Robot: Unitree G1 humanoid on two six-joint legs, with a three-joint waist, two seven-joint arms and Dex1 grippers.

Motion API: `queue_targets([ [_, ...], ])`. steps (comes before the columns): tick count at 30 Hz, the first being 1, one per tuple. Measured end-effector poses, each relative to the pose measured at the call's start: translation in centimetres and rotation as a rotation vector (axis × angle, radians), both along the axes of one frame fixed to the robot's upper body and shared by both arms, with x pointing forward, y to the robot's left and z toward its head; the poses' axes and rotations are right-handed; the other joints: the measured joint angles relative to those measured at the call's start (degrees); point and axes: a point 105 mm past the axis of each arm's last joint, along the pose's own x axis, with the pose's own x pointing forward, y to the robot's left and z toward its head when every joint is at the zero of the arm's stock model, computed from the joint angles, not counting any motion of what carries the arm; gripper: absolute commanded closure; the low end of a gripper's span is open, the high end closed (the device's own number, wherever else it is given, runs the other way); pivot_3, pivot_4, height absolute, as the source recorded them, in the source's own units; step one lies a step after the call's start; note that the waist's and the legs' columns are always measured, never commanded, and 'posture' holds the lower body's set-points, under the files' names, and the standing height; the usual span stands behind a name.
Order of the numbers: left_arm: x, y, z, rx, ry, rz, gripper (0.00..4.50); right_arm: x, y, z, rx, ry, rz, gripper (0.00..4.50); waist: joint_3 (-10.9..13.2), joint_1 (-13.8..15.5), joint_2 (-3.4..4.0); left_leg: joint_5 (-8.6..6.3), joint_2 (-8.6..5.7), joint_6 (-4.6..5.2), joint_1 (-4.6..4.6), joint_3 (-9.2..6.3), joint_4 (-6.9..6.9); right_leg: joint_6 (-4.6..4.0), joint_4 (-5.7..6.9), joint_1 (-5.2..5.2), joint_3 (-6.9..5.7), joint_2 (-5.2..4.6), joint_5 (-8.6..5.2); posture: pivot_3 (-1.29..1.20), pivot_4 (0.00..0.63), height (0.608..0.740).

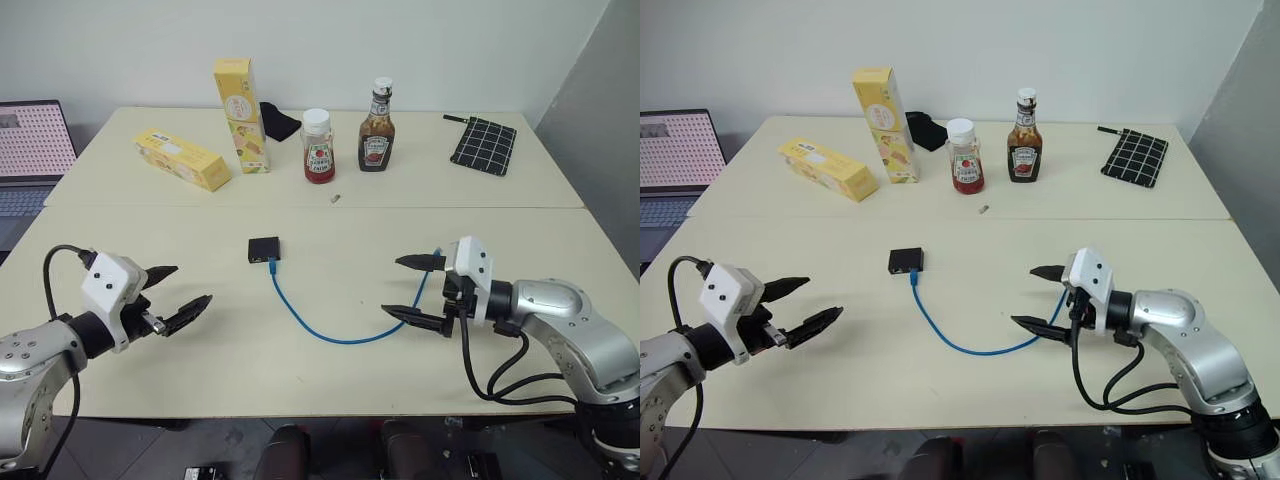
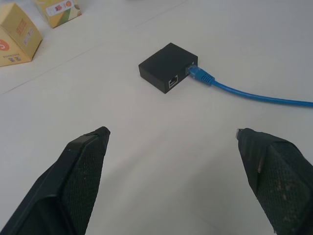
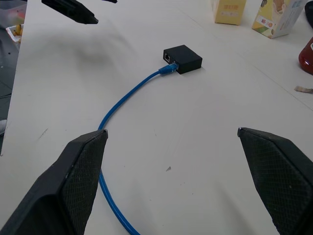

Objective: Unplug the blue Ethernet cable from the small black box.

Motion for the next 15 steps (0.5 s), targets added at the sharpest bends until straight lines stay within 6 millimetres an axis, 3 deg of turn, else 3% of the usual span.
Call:
queue_targets([
  [15,-0.37,-0.4,0.15,0.001,-0.005,-0.013,0.08,-0.09,0.26,-0.57,-0.018,0.016,0.017,0.0,0.0,0.0,0.0,0.0,0.0,0.0,0.0,0.0,0.0,0.0,0.0,0.0,0.0,-0.01,0.0,0.0,0.15,0.74],
])
